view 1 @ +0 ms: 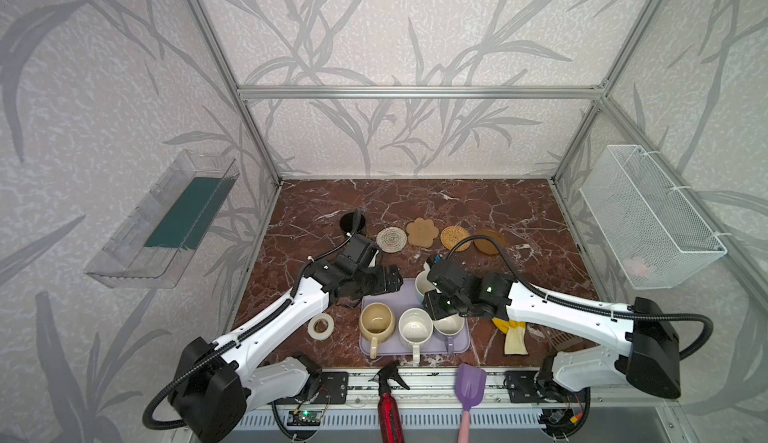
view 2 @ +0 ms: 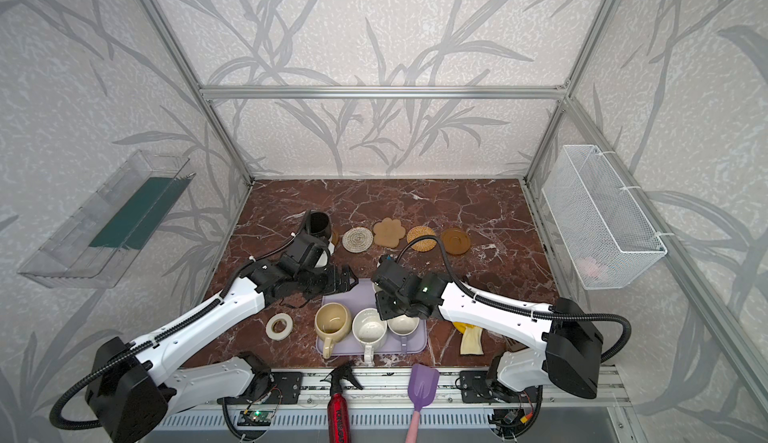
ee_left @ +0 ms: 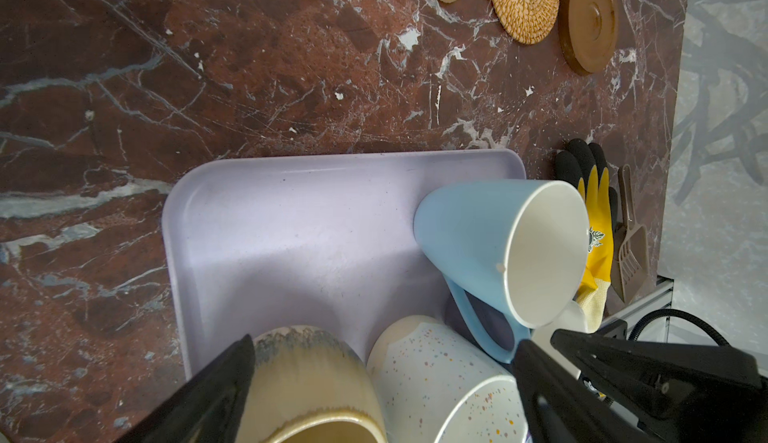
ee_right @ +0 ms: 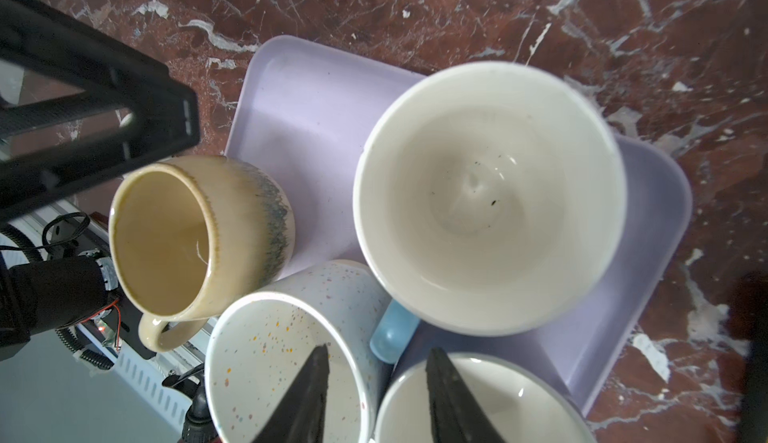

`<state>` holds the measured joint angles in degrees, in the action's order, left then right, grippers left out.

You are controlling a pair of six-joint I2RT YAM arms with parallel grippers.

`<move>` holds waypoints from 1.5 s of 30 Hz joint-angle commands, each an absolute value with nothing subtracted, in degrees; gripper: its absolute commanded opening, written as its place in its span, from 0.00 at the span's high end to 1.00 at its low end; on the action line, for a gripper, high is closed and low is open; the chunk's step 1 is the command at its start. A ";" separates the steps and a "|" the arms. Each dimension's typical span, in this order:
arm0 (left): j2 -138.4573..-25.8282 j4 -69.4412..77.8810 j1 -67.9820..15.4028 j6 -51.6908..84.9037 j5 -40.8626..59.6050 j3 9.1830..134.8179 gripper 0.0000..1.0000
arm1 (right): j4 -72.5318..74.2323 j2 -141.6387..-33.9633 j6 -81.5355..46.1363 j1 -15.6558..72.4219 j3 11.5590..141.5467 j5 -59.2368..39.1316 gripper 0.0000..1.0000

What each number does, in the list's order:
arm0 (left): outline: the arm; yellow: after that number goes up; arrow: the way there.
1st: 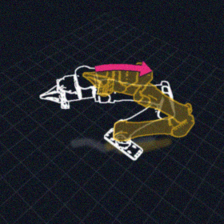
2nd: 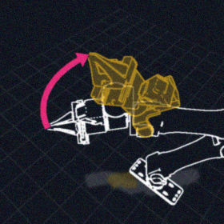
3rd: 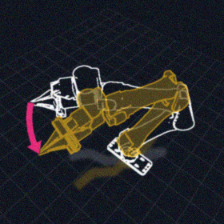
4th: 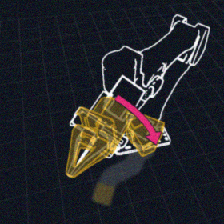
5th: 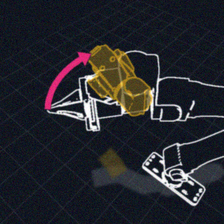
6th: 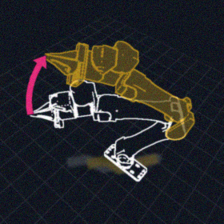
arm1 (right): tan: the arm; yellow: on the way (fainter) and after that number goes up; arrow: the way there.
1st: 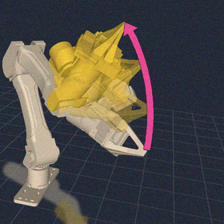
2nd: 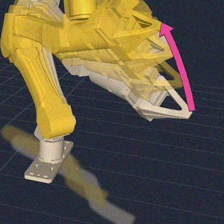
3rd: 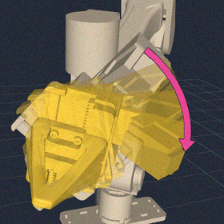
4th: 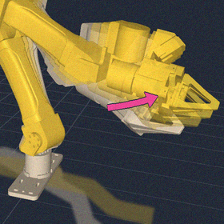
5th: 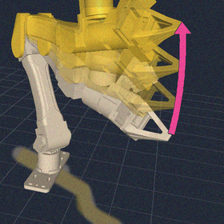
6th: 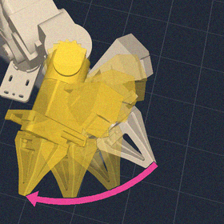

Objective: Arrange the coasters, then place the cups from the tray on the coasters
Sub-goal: 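Grasp the light blue mug's handle with the right gripper while the left gripper hovers beside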

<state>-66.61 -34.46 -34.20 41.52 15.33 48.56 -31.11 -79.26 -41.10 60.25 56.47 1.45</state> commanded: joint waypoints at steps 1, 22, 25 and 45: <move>-65.51 -33.56 -34.56 42.71 14.40 47.90 0.01 | -30.05 -80.49 -42.03 60.54 56.16 1.88 0.62; -66.96 -34.15 -34.64 42.28 12.92 48.26 0.01 | -30.41 -84.35 -41.42 60.54 57.77 6.58 0.71; -67.49 -34.63 -34.65 41.93 12.42 48.45 0.01 | -31.38 -85.10 -40.63 60.54 58.94 7.44 0.71; -67.50 -35.68 -34.71 40.80 12.04 49.16 0.01 | -32.40 -90.29 -39.77 59.93 62.04 8.88 0.73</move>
